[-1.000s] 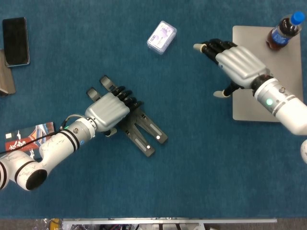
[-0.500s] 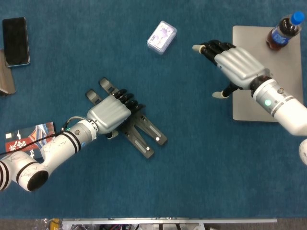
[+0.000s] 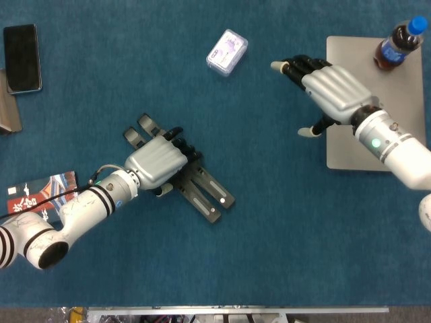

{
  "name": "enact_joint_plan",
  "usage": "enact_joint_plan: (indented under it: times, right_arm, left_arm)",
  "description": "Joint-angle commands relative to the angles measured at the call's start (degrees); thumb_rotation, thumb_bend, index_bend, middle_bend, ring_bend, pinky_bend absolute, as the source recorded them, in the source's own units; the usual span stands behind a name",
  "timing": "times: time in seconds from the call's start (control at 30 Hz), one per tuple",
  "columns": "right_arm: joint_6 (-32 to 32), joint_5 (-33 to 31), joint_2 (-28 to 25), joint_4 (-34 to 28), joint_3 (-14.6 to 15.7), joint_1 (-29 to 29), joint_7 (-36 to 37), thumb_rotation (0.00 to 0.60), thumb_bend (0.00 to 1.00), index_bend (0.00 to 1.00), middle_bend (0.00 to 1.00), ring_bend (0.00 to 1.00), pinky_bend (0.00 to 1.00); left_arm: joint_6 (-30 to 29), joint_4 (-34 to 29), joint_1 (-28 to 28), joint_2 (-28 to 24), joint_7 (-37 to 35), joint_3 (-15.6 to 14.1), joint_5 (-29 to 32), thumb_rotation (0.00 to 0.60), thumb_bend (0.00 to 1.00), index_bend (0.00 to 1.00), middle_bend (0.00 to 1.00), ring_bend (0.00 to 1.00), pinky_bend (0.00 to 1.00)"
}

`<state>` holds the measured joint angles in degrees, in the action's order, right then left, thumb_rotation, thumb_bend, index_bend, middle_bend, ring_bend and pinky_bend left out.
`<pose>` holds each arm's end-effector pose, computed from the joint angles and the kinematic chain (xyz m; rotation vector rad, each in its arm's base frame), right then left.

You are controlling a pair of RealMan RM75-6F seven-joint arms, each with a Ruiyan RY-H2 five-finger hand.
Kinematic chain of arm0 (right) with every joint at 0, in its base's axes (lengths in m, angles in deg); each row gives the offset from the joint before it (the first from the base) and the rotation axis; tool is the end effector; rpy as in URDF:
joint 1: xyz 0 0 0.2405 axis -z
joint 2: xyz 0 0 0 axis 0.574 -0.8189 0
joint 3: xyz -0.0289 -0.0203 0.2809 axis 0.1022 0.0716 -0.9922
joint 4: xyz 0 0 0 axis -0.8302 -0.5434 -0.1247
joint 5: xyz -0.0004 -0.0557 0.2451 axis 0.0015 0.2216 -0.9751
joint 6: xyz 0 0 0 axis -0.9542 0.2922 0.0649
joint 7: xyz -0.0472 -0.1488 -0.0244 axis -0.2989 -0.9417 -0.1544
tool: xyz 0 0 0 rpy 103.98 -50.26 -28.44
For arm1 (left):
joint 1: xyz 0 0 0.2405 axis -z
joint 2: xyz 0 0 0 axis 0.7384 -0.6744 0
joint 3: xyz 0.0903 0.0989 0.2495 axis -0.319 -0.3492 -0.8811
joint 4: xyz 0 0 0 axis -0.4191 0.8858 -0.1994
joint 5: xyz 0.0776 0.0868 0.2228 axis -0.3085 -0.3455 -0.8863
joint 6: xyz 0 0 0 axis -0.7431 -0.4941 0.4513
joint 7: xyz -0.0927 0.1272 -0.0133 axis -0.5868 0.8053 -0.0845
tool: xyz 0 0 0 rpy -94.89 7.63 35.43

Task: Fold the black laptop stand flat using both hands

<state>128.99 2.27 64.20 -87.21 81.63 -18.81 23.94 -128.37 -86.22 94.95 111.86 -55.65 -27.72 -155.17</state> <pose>-0.1310 -0.3957 -0.0067 2.0388 -1.1253 0.8202 -0.1878 0.3224 -0.0968 -2.4219 -0.7975 -0.6121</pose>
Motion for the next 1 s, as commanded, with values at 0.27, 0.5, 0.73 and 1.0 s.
enact_joint_plan:
  times: [0.27,0.5,0.73,1.0]
  right_arm:
    - [0.1,-0.4,0.0,-0.1,-0.1,0.0,-0.4,0.6,0.09,0.0,0.09,0.0,0.14]
    - [0.2,-0.7,0.0,-0.3,-0.4,0.0,-0.6,0.6,0.09,0.0,0.09,0.0,0.14]
    - [0.5,-0.5,-0.4,-0.7,-0.5,0.3,-0.5,0.6,0.09,0.0,0.09,0.0,0.14]
    - [1.4,0.1,-1.8,-1.3,-0.3,1.3,-0.2,0.6,0.09,0.0,0.09,0.0,0.14]
  left_arm:
    - [-0.5,0.5,-0.2,0.4,-2.6,-0.2,-1.6,0.6,0.34,0.19,0.36,0.24,0.04]
    - [-1.1,0.4,-0.3,0.3,-3.8,0.0,-2.4,0.6,0.34,0.19,0.38,0.26,0.04]
    - [-1.6,0.1,-0.6,-0.2,-4.1,-0.2,-2.9,0.6,0.34,0.16,0.36,0.26,0.04]
    - [-1.9,-2.9,-0.9,-2.4,-2.8,0.0,-1.3,0.6,0.34,0.0,0.04,0.0,0.04]
